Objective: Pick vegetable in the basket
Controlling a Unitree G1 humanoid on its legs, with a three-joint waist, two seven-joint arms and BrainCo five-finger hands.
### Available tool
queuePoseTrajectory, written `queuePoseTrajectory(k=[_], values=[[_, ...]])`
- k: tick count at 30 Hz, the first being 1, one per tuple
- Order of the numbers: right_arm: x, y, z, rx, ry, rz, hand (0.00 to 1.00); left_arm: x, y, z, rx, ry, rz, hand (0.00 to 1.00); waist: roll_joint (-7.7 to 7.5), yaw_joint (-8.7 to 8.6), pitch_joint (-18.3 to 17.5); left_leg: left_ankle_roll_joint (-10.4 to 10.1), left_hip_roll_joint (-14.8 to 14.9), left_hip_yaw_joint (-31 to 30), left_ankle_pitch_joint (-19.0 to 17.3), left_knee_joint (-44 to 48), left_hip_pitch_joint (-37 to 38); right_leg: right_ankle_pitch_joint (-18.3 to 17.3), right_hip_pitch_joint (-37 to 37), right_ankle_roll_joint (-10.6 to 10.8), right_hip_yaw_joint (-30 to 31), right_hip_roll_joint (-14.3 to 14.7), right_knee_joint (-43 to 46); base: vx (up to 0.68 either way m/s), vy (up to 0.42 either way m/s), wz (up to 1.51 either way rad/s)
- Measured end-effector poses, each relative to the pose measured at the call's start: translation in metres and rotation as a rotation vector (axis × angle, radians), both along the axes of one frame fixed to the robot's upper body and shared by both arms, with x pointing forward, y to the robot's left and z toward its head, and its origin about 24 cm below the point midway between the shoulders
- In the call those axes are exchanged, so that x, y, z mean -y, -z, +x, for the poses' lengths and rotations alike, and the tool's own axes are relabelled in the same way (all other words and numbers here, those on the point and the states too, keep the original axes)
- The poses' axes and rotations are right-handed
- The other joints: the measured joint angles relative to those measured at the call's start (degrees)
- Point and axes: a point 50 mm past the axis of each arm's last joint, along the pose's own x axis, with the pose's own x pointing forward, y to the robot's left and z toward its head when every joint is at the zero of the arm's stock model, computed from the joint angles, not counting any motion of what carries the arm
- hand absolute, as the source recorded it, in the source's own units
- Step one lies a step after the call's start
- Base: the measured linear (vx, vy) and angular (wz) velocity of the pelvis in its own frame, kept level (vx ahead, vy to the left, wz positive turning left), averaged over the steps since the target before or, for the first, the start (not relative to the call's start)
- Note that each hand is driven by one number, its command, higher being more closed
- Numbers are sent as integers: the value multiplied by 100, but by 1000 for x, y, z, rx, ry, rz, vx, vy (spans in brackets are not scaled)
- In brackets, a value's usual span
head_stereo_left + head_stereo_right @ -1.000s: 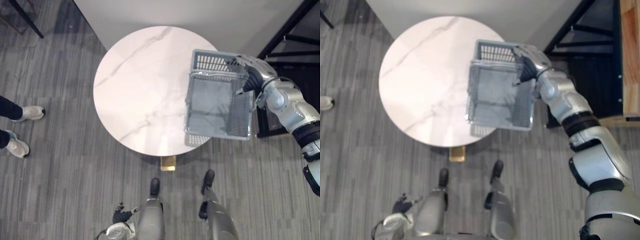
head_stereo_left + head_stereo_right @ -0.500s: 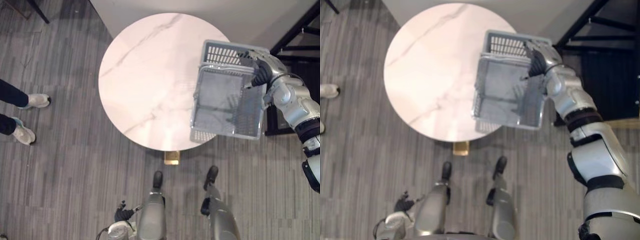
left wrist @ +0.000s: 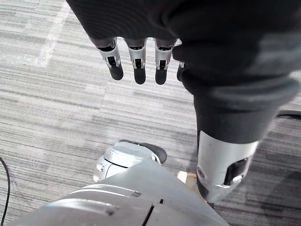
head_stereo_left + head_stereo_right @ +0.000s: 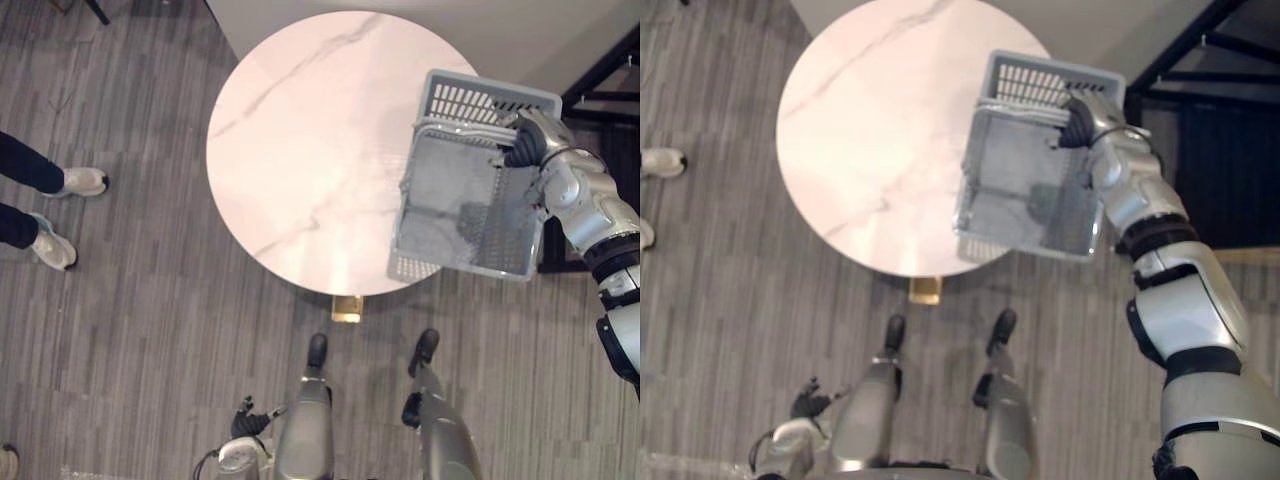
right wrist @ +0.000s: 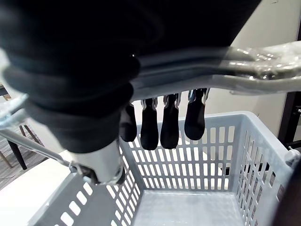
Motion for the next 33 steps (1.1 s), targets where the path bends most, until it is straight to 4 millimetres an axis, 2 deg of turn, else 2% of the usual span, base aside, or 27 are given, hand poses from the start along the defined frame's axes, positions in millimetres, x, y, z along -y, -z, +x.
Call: queuePoseTrajectory(k=[5, 14, 17, 21, 27, 29, 33], values=[[3, 4, 0, -22, 12, -1, 100, 1, 0, 1, 0, 10, 2, 0, -1, 12, 0, -7, 0, -42, 36, -2, -21, 0, 3, 0, -17, 1, 0, 7, -2, 4], [-7, 18, 2, -116, -34, -92, 100, 0, -1, 1, -2, 23, 10, 0, -4, 7, -2, -13, 16, -30, 83, -72, 161, 0, 143, 0, 5, 13, -2, 0, -1, 0], [-14, 19, -1, -118, -76, -144, 100, 0, -1, 2, -3, 24, 10, 0, -14, 4, -7, -30, 27, -21, 113, -101, 178, 0, 151, 0, 6, 25, -3, 0, 0, 0], [-35, 36, -12, -146, -203, -215, 100, -2, -1, 2, -13, 25, 14, 0, -54, -6, -27, -23, 55, 77, 134, -202, 432, 0, 314, 0, 52, 48, -5, 32, -2, -8], [-52, 47, -30, -130, -338, -253, 100, -10, 0, -4, -34, -1, 24, 0, -279, -144, -183, -21, 58, 155, 135, -235, 584, -1, 395, 0, 163, 57, -8, 18, 7, -8], [-53, 61, -42, -150, -389, -262, 100, -16, 1, -12, -60, 10, 48, 0, -428, -168, -438, -19, 57, 250, 136, -297, 682, -1, 406, 1, 227, 56, -11, 26, 12, -15], [-54, 81, -61, -196, -453, -277, 100, -21, 5, -26, -99, -9, 44, 0, -563, -299, -813, -14, 59, 278, 138, -385, 861, -9, 517, 4, 273, 57, -14, 29, 11, -8]])
